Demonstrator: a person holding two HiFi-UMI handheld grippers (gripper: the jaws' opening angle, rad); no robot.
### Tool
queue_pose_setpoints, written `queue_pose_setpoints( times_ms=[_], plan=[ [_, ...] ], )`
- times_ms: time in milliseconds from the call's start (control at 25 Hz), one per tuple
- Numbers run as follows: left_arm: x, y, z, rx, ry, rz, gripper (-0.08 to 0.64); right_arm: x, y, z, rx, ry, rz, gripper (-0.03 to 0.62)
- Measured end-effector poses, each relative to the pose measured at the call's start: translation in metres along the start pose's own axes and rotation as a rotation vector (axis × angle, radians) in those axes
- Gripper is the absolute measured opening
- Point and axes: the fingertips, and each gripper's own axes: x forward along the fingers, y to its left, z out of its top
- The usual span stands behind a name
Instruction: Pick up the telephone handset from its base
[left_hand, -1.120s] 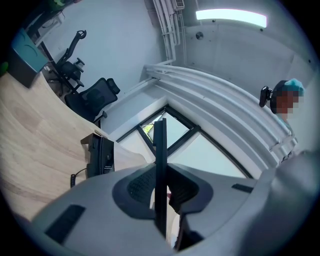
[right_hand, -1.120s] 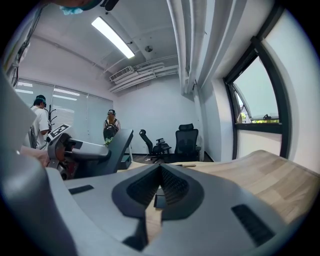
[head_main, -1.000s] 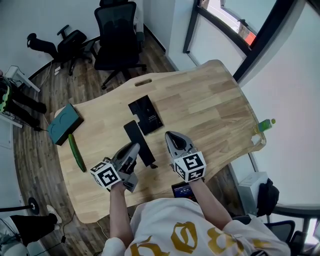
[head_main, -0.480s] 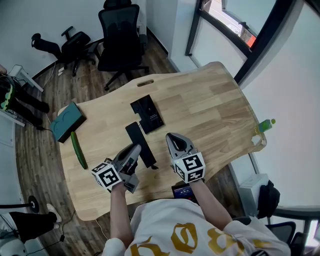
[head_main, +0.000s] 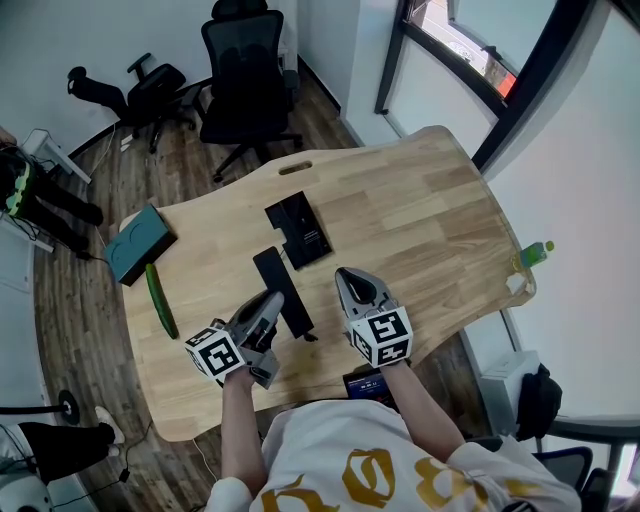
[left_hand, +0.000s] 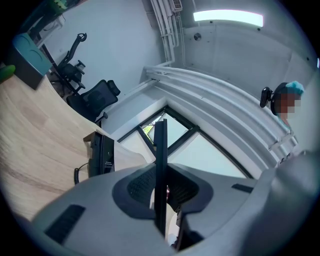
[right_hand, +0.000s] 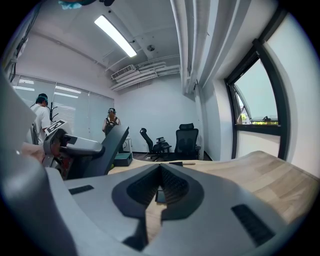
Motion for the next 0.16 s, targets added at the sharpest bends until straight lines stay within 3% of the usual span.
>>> queue_pose_setpoints(
  times_ms=[160],
  plan=[
    [-0.0033, 0.0037, 0.0021, 0.009, 0.008, 0.009, 0.074, 0.0037, 0.0014, 0.0007, 0.008, -0.009, -0.003, 0.005]
  ],
)
